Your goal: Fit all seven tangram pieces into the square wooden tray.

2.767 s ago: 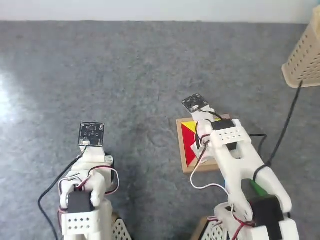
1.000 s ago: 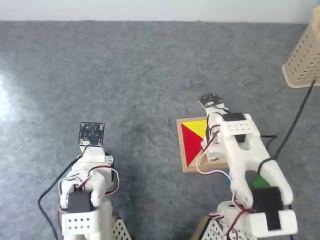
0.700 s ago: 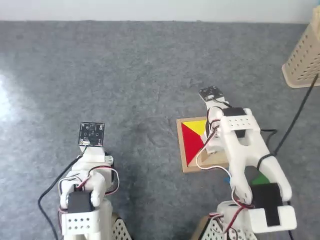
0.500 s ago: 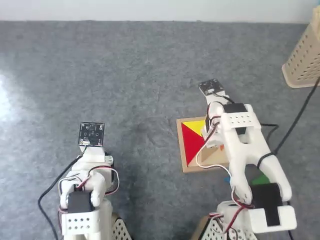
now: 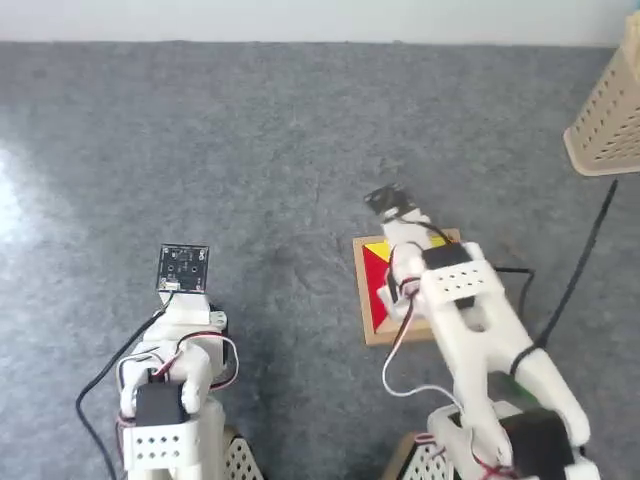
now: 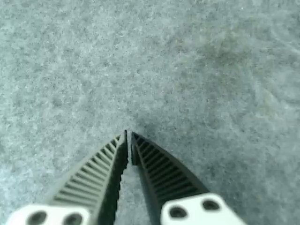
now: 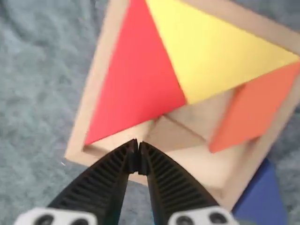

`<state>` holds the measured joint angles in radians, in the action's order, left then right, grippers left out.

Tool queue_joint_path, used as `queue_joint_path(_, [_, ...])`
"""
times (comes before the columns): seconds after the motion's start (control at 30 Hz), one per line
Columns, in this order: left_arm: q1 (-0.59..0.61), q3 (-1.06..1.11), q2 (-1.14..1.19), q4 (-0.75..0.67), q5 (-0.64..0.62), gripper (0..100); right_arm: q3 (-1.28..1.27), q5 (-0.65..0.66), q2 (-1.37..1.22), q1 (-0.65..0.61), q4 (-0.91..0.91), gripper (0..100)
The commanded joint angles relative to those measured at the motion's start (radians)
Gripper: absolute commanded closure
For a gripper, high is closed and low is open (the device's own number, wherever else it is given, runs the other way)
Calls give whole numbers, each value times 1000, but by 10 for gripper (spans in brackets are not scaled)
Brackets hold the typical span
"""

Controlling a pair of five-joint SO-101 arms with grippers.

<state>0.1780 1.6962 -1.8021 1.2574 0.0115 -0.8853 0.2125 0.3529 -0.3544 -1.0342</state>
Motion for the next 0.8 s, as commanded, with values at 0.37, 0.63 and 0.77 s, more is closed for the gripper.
queue_joint_path(0.37, [0, -12, -17, 5, -6, 988, 3, 21, -88, -42, 70, 992])
queue_joint_path(0.63, [0, -12, -17, 5, -6, 988, -2, 74, -128, 53, 62, 992])
queue_joint_path(0.77, [0, -12, -17, 5, -6, 988, 2, 94, -128, 140, 59, 992])
